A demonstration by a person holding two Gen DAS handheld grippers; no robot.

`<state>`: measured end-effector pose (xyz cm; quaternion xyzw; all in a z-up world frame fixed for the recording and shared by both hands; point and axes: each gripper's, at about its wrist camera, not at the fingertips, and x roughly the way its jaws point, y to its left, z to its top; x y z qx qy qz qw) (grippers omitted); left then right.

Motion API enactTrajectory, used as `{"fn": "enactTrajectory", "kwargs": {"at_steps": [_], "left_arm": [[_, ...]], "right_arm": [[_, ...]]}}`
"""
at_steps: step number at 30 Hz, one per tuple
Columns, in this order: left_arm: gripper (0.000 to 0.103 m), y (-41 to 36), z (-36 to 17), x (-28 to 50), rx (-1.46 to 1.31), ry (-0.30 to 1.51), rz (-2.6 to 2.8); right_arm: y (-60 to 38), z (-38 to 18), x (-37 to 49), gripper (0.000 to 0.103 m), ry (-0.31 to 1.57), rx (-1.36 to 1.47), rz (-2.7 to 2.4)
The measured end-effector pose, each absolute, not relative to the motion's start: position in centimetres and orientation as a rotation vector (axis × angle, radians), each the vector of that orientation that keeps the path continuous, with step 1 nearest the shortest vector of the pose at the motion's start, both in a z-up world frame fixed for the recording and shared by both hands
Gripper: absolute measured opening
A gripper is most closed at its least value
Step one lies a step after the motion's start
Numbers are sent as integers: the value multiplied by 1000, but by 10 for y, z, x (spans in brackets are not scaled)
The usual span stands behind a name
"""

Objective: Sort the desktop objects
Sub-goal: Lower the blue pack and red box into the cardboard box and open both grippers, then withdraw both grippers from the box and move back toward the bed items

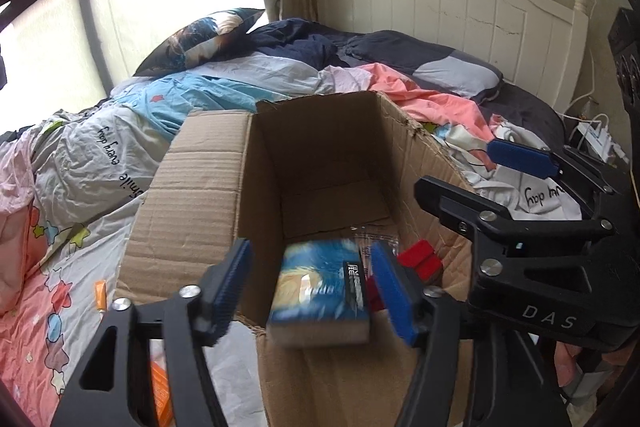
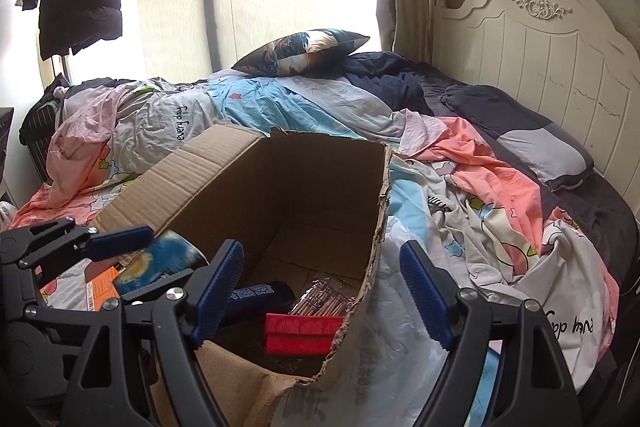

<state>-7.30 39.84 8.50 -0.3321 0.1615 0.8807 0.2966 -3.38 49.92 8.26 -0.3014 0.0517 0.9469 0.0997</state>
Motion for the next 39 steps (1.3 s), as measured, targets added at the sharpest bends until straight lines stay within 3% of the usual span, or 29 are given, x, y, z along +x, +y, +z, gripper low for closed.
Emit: {"fn": "enactTrajectory", "kwargs": {"at_steps": [1,4,15,39], "left_arm": [[91,398,86,-73,-875,434,2357],[102,396,88,-72,-851,449,2403],[103,390,81,-60,-853,537,2401],[103,263,75,-61,-992,338,2549]], "right_arm": [[500,83,-33,78,161,-890,2802],[502,84,-30,78,176,-885,2808],[492,78,-28,78,121,-932,2804],[405,82,-19,78,-65,-1009,2890]]}}
